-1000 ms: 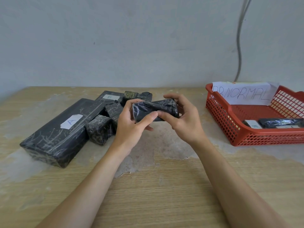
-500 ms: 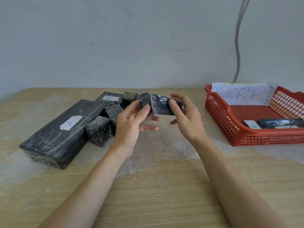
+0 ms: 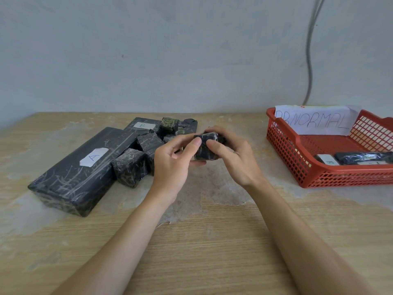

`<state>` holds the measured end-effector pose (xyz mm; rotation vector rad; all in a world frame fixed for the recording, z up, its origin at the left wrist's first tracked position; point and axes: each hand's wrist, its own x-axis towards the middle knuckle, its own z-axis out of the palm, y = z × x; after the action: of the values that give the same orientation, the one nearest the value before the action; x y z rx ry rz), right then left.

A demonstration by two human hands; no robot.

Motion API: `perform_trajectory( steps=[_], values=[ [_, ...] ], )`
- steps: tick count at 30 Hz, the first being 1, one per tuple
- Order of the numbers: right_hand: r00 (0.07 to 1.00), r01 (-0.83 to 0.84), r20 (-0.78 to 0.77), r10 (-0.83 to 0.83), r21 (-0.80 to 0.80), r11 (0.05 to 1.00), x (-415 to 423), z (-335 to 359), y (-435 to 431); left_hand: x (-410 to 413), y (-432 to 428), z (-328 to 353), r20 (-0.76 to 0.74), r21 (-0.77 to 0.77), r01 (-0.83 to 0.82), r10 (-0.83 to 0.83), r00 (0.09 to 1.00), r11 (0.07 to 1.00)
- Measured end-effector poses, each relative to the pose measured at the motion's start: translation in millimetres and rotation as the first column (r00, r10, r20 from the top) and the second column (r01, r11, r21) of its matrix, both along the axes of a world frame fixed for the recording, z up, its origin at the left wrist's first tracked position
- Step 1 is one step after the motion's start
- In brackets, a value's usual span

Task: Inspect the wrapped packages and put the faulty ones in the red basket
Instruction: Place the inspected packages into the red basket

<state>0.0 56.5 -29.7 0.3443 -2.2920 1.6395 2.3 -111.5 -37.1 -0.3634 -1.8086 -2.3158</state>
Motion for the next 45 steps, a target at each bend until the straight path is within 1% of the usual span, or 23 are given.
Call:
perform_trajectory(
  steps=[3, 4, 8, 11, 14, 17, 20, 22, 25, 29, 32, 35, 38, 39, 40, 42, 44, 45],
  values=[
    [1.0, -0.018, 0.008, 0.018, 0.076, 0.997, -0.3, -1.7, 1.9, -1.7, -2.6, 1.4, -0.006, 0.013, -0.033, 0.034, 0.999, 0.999],
    [1.0, -0.014, 0.011, 0.013, 0.08, 0.997, -0.4, -1.5, 1.7, -1.6, -3.5, 1.4, -0.014, 0.001, -0.025, 0.025, 1.0, 1.0],
    [0.999, 0.027, -0.02, -0.026, 0.022, 0.999, 0.7, -0.5, 0.7, 0.7, -2.7, 0.0, -0.049, -0.034, 0.089, -0.09, 0.995, 0.995],
    [1.0, 0.01, -0.015, -0.01, -0.037, 0.999, -1.1, -2.5, 3.8, -1.2, -1.6, -2.8, -0.064, -0.073, 0.063, -0.068, 0.996, 0.995],
    [0.999, 0.047, 0.012, -0.046, -0.092, 0.995, -3.8, -2.6, 4.2, -2.1, -2.9, -5.9, -0.076, -0.122, 0.072, -0.082, 0.994, 0.99],
    [0.998, 0.062, 0.011, -0.061, -0.111, 0.992, -6.2, -3.6, 4.6, -1.4, -2.0, -5.5, -0.081, -0.119, 0.115, -0.125, 0.989, 0.986],
    [1.0, 0.014, 0.014, -0.014, -0.02, 1.0, -5.5, -3.2, 7.1, -2.2, -2.3, -4.3, -0.081, -0.116, 0.072, -0.081, 0.993, 0.991],
    [1.0, -0.002, 0.023, 0.002, 0.018, 1.0, -4.6, -3.7, 7.8, -2.7, -3.7, -3.9, -0.075, -0.089, 0.085, -0.092, 0.993, 0.992],
    [1.0, 0.017, -0.011, -0.017, -0.004, 1.0, -5.6, -5.4, 5.6, -2.1, -3.5, -2.3, -0.044, -0.029, 0.106, -0.107, 0.993, 0.994],
    [1.0, -0.022, -0.016, 0.023, 0.025, 0.999, -2.4, -2.9, 5.8, -2.4, -2.1, -1.3, -0.058, -0.052, 0.036, -0.039, 0.998, 0.998],
    [1.0, -0.017, -0.008, 0.017, 0.017, 1.0, -1.0, -1.6, 4.3, -3.6, -4.6, -1.7, -0.061, -0.067, 0.033, -0.038, 0.997, 0.997],
    [1.0, -0.001, -0.023, 0.001, -0.011, 1.0, -2.9, -3.3, 3.2, -3.6, -4.8, -1.1, -0.003, -0.024, 0.092, -0.092, 0.996, 0.995],
    [0.996, -0.045, -0.081, 0.047, 0.026, 0.999, 0.1, 0.4, 7.1, -6.0, -3.3, -2.0, 0.068, 0.012, 0.109, -0.11, 0.992, 0.994],
    [0.995, -0.068, -0.08, 0.066, -0.011, 0.998, 1.4, 2.1, 7.4, -6.5, -3.2, -2.6, 0.079, 0.014, 0.098, -0.099, 0.992, 0.995],
    [0.995, -0.079, -0.07, 0.073, -0.085, 0.993, 1.9, 3.2, 7.3, -6.7, -3.2, -2.9, 0.076, 0.004, 0.088, -0.088, 0.993, 0.996],
    [0.999, -0.025, -0.027, 0.02, -0.217, 0.976, 1.5, 5.4, 7.1, -5.4, -2.4, -2.6, 0.044, -0.023, 0.088, -0.087, 0.995, 0.996],
    [0.998, 0.052, 0.041, -0.043, -0.264, 0.963, -0.2, 8.1, 9.0, -3.7, -1.4, -3.1, 0.005, -0.074, 0.097, -0.097, 0.995, 0.993],
    [0.997, 0.062, 0.062, -0.047, -0.27, 0.961, -0.7, 9.2, 10.3, -3.2, -0.6, -3.7, -0.005, -0.109, 0.099, -0.1, 0.995, 0.989]
  ],
)
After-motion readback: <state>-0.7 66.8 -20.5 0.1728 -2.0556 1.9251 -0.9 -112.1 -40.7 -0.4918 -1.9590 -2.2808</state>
